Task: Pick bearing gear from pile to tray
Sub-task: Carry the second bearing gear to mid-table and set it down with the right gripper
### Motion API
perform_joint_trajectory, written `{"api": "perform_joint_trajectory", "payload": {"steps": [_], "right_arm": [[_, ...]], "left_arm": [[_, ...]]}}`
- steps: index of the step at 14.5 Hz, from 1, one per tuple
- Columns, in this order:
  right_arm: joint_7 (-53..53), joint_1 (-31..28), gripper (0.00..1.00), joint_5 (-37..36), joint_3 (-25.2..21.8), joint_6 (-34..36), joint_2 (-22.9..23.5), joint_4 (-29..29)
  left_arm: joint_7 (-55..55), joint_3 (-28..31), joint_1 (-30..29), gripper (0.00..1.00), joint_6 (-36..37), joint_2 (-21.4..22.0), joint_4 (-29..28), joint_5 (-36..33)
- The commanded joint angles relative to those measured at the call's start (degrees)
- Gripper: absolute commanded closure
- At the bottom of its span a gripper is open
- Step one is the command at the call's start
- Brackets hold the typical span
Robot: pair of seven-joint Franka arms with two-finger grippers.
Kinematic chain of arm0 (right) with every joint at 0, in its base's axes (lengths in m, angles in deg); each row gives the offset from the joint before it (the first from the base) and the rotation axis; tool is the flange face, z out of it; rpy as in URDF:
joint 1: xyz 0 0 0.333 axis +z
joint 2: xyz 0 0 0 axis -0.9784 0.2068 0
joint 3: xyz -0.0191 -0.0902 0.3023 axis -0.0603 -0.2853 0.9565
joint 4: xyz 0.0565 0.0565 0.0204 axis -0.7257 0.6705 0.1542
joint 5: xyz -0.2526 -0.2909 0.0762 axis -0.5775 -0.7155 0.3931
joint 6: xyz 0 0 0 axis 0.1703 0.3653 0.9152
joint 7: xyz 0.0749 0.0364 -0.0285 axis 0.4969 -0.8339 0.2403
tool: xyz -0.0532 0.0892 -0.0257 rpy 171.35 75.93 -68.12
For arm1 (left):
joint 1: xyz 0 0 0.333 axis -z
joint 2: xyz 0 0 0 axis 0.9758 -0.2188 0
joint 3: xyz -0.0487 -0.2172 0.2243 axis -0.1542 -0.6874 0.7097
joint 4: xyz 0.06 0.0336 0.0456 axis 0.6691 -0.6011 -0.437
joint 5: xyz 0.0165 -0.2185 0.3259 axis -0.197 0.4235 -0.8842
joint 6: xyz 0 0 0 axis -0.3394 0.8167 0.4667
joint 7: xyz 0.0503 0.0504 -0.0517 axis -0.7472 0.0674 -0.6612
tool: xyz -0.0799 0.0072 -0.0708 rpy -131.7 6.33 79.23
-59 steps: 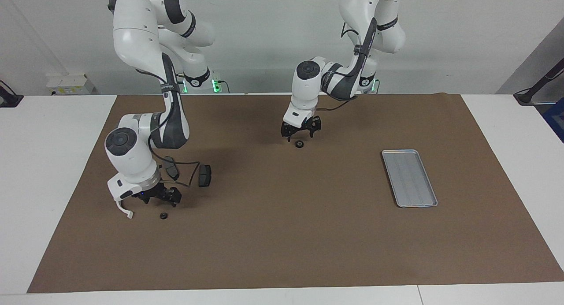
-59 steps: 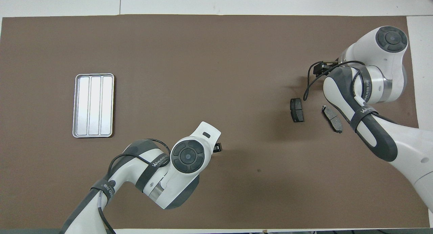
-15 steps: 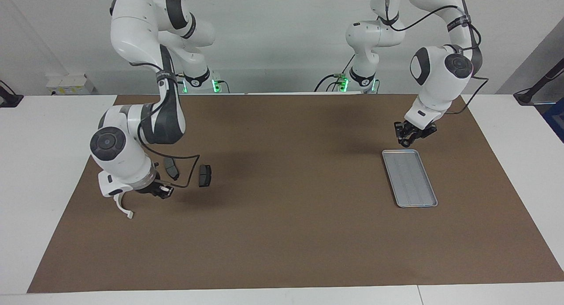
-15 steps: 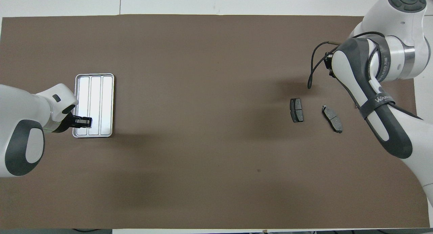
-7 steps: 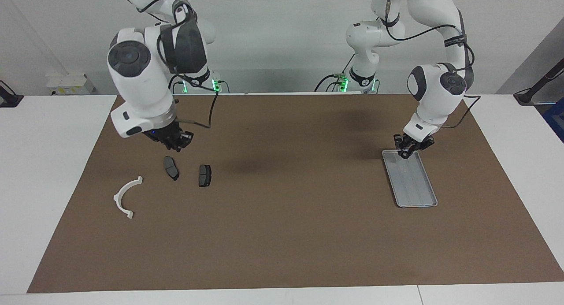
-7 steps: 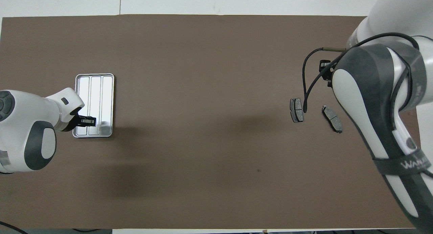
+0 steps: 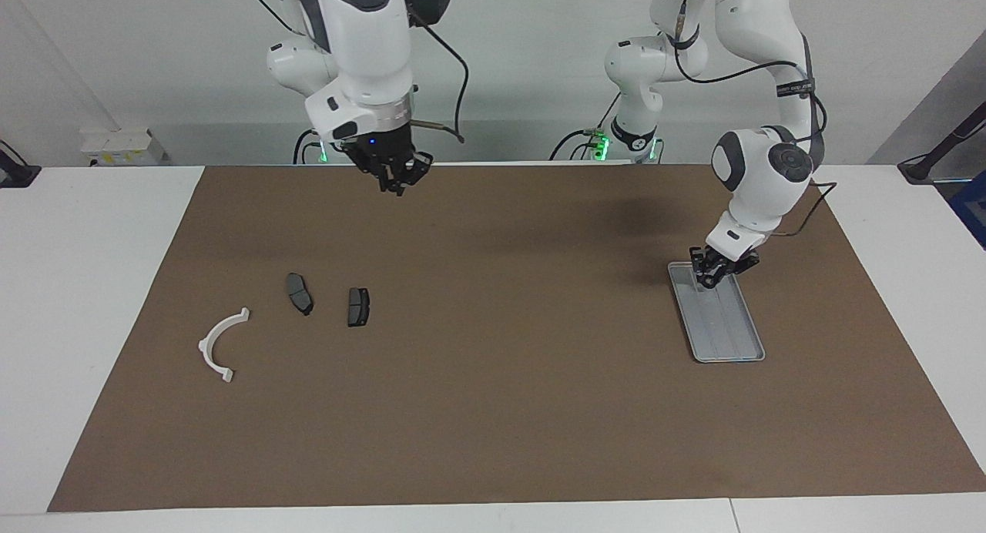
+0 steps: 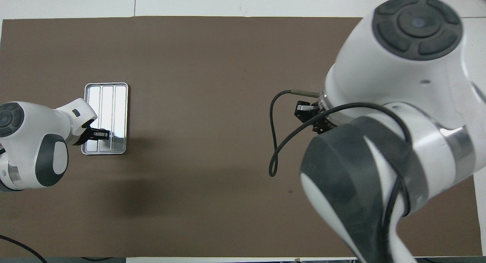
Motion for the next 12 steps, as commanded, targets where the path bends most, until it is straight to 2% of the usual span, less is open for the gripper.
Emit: {"api": "perform_joint_trajectory", "payload": {"steps": [1,3,6,10,12], "right_arm": [[-6.9,2.7,1.0,3.5,0.0,-1.6,-2.8,4.3],[-13.0,5.2,1.0,5.6,0.1,-3.5,-3.7,6.8],[-20.0,10.2,1.0,5.7,0.1,-9.6,-5.0,13.4],[-27.5,15.1,1.0,5.7,0.1,-20.0,-3.7,20.5],[-28.8,15.7,1.0,5.7,0.1,-25.5,-2.8,24.2]], "left_arm": [[1.2,-0.6,-0.8,0.89,-1.5,0.0,-0.6,0.9],[1.2,-0.6,-0.6,0.89,-1.8,-0.2,-0.6,0.9],[1.3,-0.6,-0.6,0.9,-3.3,-0.9,-1.6,0.9],[1.2,-0.6,-0.3,0.89,-4.0,-1.1,-1.9,0.9],[1.3,-0.6,-0.3,0.87,-4.2,-1.2,-1.9,0.9]]}}
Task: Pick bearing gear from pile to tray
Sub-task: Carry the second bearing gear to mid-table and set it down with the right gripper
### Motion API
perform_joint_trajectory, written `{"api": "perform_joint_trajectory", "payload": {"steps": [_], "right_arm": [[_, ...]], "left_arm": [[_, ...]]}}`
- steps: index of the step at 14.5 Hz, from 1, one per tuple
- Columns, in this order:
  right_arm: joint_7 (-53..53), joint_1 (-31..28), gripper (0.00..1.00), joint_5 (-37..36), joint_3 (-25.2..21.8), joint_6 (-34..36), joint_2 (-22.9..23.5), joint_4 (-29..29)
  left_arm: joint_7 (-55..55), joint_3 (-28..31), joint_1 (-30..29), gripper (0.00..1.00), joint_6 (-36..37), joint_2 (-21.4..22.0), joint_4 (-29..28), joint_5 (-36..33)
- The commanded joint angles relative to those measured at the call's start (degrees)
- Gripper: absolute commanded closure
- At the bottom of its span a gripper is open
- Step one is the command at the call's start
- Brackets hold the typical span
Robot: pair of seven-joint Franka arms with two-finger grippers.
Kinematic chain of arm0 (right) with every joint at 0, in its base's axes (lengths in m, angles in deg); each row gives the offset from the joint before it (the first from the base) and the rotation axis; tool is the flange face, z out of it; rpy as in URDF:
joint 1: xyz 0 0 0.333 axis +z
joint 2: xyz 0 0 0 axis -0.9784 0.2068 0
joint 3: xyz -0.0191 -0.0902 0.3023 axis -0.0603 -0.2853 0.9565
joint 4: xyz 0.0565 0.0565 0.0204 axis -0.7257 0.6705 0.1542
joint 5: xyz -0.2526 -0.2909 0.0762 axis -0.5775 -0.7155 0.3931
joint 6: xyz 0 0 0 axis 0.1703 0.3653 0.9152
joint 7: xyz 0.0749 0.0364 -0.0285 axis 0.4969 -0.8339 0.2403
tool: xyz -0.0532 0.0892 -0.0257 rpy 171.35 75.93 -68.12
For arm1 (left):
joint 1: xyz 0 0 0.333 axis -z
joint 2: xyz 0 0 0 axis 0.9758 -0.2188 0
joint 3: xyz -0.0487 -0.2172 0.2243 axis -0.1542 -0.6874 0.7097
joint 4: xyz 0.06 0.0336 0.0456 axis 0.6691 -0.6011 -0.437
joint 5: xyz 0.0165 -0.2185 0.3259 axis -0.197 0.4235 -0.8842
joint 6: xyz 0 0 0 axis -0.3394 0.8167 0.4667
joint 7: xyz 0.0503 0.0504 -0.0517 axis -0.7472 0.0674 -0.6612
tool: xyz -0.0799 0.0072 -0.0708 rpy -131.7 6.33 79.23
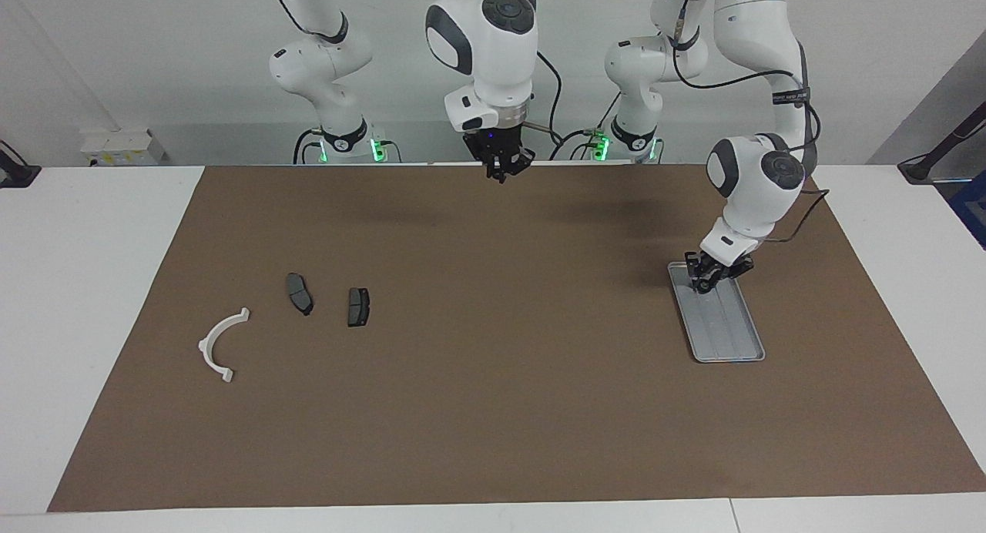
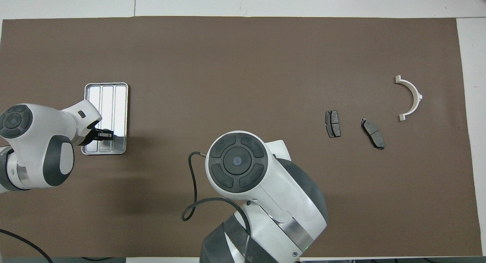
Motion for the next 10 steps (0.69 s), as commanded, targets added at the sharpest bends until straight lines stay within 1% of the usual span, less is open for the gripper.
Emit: {"api": "perform_joint_trajectory", "payload": {"steps": [1,3,4,5,6,7,10], "right_arm": [[-1.9,-0.1,1.0,1.1,-0.2,-7.1,0.5,5.3],[-2.1,0.6,1.0,1.1,-0.2,-12.1,2.2,7.7],[-2.1,0.8,1.0,1.1,-0.2,-14.9,2.9,9.3],[-2.1,0.8,1.0,1.1,-0.2,-17.0,3.1,10.7],[-2.1,0.8,1.0,1.1,-0.2,-19.1,3.6,12.0],[-2.0,0.8,1.0,1.1,-0.3,-20.9,3.8,13.0],[-2.0,0.8,1.0,0.9,-0.3,-24.7,6.5,14.2]], "left_arm": [[1.4,-0.2,-0.3,0.78,-2.0,0.0,-1.1,0.9],[1.3,-0.2,-0.2,0.64,-2.0,-0.1,-1.1,0.9],[1.4,-0.2,-0.1,0.37,-1.8,-0.1,-1.1,0.9],[1.5,-0.2,-0.1,0.17,-1.6,-0.1,-1.1,0.9],[1.4,-0.2,0.0,0.12,-1.6,-0.1,-1.0,0.9],[1.4,-0.2,0.0,0.1,-1.6,-0.2,-1.0,0.9],[1.4,-0.2,-0.1,0.09,-1.3,-0.2,-0.6,0.9]]}}
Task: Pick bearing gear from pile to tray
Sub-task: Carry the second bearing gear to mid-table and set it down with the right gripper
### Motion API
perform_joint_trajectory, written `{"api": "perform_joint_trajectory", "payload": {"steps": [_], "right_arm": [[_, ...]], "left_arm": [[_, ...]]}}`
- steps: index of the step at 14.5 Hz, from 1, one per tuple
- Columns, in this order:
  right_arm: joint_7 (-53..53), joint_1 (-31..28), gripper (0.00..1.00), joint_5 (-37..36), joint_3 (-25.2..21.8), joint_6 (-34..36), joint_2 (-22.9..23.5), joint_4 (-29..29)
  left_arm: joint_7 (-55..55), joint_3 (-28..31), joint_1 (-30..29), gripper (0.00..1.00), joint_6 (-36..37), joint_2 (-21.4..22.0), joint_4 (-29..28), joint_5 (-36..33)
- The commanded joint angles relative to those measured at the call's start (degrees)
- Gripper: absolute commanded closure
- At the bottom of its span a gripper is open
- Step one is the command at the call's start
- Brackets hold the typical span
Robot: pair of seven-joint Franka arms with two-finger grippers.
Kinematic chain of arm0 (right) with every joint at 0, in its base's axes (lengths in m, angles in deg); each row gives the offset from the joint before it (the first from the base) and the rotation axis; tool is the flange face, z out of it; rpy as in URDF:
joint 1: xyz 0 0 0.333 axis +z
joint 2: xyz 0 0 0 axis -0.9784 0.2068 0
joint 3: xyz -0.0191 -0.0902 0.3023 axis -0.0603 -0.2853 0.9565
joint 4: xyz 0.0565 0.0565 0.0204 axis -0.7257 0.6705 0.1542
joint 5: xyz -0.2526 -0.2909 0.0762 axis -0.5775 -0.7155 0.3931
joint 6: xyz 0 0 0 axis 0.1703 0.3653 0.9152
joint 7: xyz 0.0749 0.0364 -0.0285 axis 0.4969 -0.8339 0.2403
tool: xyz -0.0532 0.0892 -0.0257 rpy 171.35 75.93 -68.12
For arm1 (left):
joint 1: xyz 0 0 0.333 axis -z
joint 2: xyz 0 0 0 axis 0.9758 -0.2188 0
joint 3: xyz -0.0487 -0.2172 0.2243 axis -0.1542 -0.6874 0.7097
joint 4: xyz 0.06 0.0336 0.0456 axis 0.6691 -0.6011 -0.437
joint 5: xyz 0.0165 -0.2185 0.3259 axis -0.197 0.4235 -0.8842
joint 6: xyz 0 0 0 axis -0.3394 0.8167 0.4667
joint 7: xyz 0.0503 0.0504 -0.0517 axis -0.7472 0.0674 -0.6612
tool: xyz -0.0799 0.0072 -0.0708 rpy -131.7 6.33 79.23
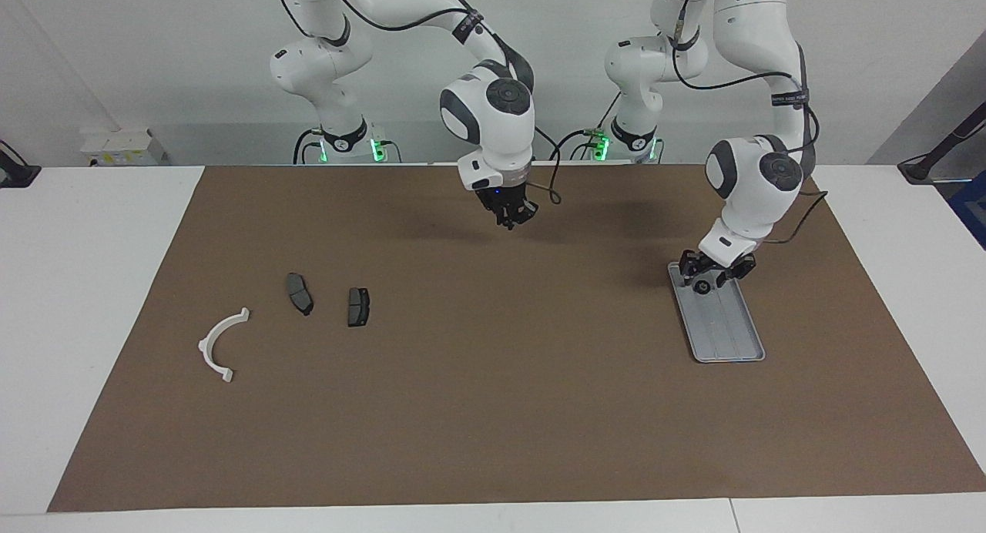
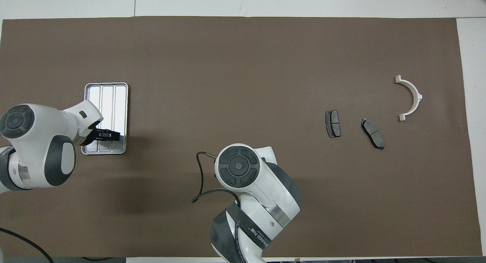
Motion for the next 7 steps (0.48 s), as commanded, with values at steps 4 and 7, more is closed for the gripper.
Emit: {"api": "perform_joint_trajectory", "payload": {"steps": [4,7], "right_arm": [[-2.1,1.2,1.0,0.1,-0.2,-7.6,5.7,1.2],[-2.2,1.3,1.0,0.1,-0.2,-8.4,6.6,1.1]], "left_arm": [[0.3,-0.1,0.0,0.07,-0.7,0.2,-0.3,0.9],[-0.8,-0.1,0.4,0.06,-1.0,0.5,-0.1,0.9]]}}
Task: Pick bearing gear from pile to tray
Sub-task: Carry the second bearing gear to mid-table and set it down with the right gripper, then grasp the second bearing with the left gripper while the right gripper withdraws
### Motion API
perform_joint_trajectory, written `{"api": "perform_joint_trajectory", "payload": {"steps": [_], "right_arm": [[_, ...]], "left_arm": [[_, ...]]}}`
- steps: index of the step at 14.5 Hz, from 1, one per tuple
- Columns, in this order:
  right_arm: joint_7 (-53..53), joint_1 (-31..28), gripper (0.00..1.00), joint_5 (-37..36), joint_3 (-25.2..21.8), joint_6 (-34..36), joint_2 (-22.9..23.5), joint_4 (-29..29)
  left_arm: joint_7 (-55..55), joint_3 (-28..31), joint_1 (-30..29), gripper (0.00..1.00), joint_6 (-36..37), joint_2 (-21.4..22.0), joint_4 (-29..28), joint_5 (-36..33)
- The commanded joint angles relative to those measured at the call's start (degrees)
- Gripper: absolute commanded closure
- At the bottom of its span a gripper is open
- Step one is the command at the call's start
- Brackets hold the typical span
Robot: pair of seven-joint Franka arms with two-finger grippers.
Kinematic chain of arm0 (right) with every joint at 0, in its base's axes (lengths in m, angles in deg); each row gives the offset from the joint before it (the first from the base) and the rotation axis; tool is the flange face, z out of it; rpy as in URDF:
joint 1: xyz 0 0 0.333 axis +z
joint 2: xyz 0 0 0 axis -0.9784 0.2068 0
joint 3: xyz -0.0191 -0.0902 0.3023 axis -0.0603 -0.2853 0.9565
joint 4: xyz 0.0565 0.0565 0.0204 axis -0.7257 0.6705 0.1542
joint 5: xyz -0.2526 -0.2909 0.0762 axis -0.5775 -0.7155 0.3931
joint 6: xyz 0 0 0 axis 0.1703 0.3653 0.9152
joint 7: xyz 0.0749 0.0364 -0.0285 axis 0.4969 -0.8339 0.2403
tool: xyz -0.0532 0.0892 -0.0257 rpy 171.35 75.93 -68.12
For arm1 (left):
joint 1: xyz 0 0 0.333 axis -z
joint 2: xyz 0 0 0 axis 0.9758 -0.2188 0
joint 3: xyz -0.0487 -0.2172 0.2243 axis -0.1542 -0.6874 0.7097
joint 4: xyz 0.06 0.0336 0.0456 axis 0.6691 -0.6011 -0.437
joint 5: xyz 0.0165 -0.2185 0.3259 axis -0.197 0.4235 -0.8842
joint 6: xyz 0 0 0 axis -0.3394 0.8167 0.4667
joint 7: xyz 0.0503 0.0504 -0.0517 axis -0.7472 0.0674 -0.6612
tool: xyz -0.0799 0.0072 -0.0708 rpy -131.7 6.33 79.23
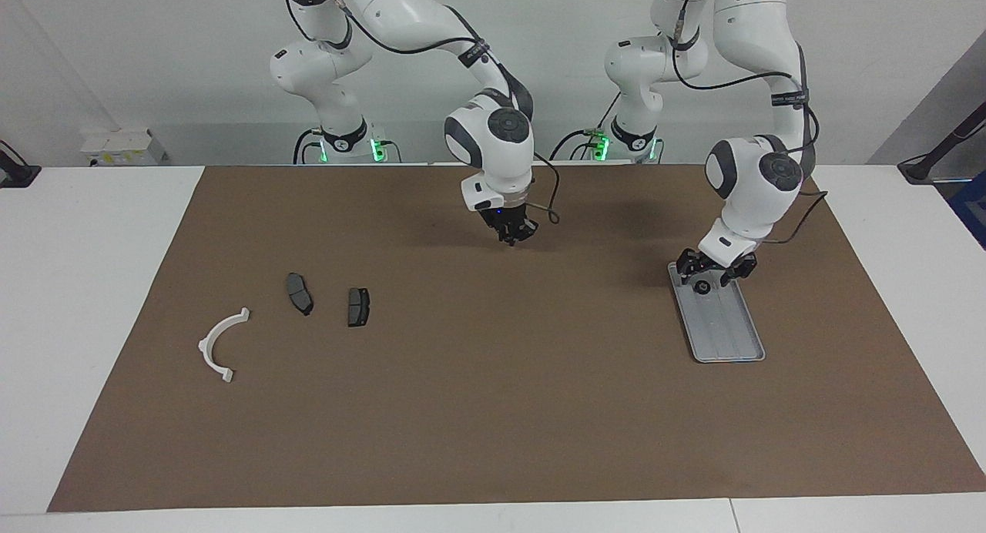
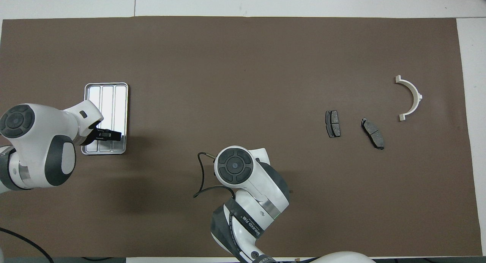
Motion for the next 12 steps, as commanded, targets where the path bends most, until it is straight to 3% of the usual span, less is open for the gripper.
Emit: {"api": "perform_joint_trajectory", "payload": {"steps": [1,6,7,8,9,12], "right_arm": [[-1.6,0.3,1.0,0.1,-0.2,-0.7,0.1,-0.1],[-1.7,0.1,1.0,0.1,-0.2,-0.7,0.1,-0.1],[-2.1,0.1,0.69,0.1,-0.2,-0.7,0.1,-0.2],[-3.2,0.1,0.15,0.1,-0.3,-0.7,0.2,-0.3],[-3.7,0.1,0.0,0.1,-0.3,-0.4,0.1,-0.6],[-3.7,-1.6,0.0,0.1,-0.3,2.2,-0.5,-2.7]], "left_arm": [[-2.6,-0.2,0.6,0.06,-1.3,0.3,-0.1,0.9],[-11.4,0.0,6.1,0.06,-2.0,0.1,0.2,0.9],[-13.2,0.0,7.0,0.06,-2.4,0.1,0.2,0.9],[-14.1,0.0,7.7,0.06,-2.9,0.1,0.2,0.9],[-14.2,0.0,7.7,0.05,-2.9,0.0,0.2,0.9],[-14.1,0.0,7.7,0.05,-3.1,0.0,0.2,0.9]]}}
